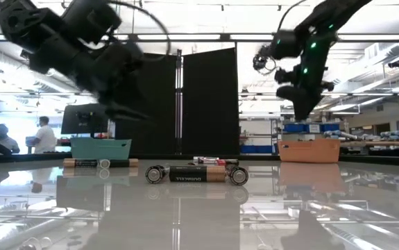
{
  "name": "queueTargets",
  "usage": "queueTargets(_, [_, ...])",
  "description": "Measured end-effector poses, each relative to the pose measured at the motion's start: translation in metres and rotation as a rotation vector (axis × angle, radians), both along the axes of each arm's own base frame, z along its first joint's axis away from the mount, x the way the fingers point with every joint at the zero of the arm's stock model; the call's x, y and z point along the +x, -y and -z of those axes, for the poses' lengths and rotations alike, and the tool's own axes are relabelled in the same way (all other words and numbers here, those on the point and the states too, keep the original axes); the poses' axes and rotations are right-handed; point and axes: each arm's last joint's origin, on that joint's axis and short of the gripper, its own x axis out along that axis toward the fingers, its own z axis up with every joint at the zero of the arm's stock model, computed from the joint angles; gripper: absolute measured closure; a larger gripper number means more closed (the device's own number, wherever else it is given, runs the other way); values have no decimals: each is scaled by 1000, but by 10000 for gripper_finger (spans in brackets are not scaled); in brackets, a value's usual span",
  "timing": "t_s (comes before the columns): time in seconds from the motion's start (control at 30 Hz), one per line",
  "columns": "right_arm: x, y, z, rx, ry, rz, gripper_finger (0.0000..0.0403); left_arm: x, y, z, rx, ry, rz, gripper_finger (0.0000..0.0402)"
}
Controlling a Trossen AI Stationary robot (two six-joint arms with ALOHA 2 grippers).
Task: Sort batteries
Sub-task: Put the red battery into the green bin
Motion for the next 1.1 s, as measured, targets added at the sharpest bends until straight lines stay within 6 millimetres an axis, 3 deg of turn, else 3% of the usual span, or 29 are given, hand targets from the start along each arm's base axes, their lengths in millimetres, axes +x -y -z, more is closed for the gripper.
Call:
queueTargets(0.2, [3,-48,2,-77,207,-103,343,42,3,0,51,-11,26,316])
queueTargets(0.33, [8,-76,5,-157,314,-165,374,70,2,5,82,-43,12,288])
queueTargets(0.5, [9,-99,5,-211,362,-205,382,91,-10,16,105,-109,-60,240])
queueTargets(0.77, [15,-109,4,-273,372,-221,382,116,-18,42,120,-167,-55,190])
queueTargets(1.1, [20,-112,4,-287,402,-239,382,126,-29,55,129,-180,-97,189])
